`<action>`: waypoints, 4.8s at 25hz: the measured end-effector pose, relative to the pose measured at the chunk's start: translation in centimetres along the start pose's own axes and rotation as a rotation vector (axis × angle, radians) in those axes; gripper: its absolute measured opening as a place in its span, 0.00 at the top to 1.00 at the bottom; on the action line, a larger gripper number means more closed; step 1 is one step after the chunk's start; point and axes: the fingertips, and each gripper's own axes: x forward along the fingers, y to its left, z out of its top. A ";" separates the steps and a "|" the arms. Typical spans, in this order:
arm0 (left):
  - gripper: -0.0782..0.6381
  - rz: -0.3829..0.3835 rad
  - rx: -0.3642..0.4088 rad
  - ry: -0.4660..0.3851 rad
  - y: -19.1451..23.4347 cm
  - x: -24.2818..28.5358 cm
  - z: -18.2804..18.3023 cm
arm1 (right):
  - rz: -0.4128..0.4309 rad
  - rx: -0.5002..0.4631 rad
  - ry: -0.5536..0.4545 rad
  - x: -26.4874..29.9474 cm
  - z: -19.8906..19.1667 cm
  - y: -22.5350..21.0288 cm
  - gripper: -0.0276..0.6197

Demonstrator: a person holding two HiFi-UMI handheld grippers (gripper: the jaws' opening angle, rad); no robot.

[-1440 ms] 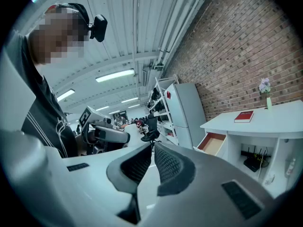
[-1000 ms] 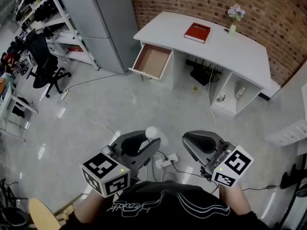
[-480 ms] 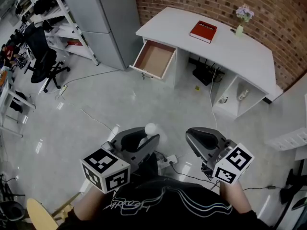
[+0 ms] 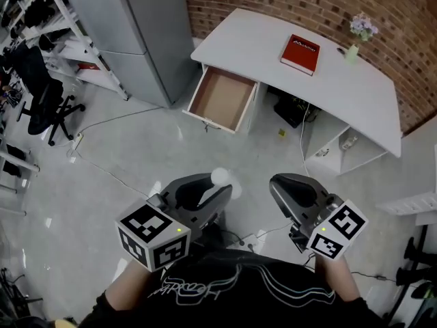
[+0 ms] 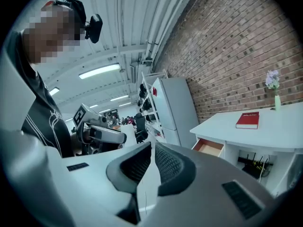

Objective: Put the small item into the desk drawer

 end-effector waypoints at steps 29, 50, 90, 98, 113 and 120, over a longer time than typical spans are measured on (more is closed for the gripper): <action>0.70 -0.005 0.101 0.199 31.8 12.8 5.9 | -0.190 0.089 0.073 24.7 1.5 -17.9 0.87; 0.70 -0.011 0.105 0.488 45.5 36.3 2.3 | -0.250 0.197 0.193 29.7 -2.2 -39.0 0.87; 0.67 -0.020 -0.023 1.139 62.7 53.3 -26.3 | -0.148 0.293 0.441 33.8 -19.7 -45.9 0.87; 0.51 -0.035 -0.020 1.102 62.4 52.6 -24.2 | -0.142 0.272 0.450 34.6 -18.9 -45.7 0.87; 0.59 -0.102 -0.036 0.762 53.5 42.8 -8.6 | -0.141 0.132 0.366 34.6 -9.3 -39.7 0.87; 0.77 -0.137 -0.113 0.457 44.0 31.8 2.1 | -0.153 0.131 0.224 31.0 -0.6 -34.2 0.87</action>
